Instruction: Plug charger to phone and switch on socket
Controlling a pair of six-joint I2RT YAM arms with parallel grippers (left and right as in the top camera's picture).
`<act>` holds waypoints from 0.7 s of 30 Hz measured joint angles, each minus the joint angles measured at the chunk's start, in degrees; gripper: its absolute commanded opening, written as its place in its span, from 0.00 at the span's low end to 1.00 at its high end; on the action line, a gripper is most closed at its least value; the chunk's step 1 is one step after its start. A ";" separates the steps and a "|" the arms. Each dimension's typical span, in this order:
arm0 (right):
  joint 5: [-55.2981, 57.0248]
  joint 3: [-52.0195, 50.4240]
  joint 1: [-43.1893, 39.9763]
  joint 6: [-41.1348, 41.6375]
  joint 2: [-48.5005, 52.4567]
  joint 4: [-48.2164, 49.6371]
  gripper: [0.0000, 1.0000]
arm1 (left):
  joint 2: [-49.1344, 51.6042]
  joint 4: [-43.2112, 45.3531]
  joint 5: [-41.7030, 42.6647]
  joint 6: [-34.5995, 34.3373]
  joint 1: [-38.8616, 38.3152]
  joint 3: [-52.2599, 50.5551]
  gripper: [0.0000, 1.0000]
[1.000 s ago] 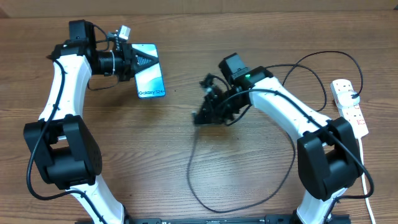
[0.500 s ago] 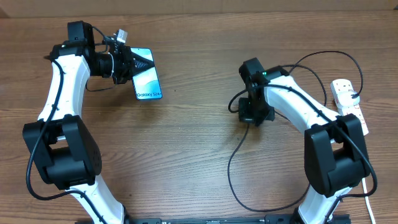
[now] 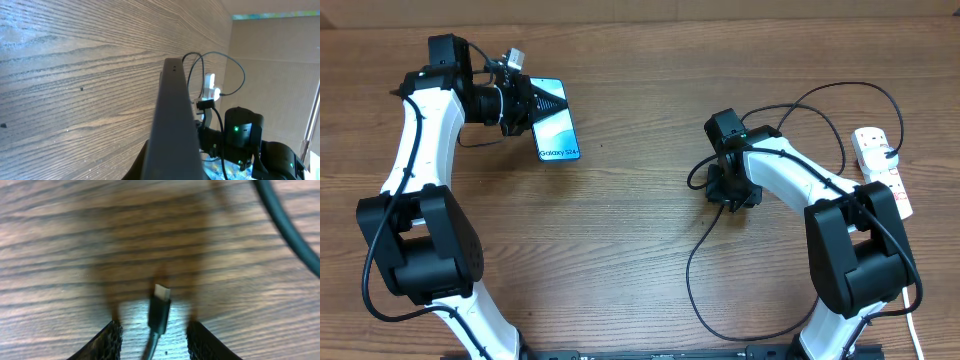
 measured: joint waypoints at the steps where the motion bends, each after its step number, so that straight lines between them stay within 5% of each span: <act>1: 0.24 0.00 0.00 0.85 -0.02 -0.04 0.42 | 0.00 -0.07 -0.04 0.00 0.00 0.00 0.04; 7: 1.16 0.00 0.00 3.39 -0.02 0.28 0.25 | 0.00 -0.24 -0.17 0.00 0.00 0.00 0.04; 13: 1.62 0.00 0.00 6.16 -0.02 0.07 0.23 | 0.00 -0.63 -0.17 0.00 0.00 0.00 0.04; 21: -0.52 0.00 0.00 7.52 0.09 0.79 0.05 | 0.00 -0.66 -0.17 0.00 0.00 0.00 0.04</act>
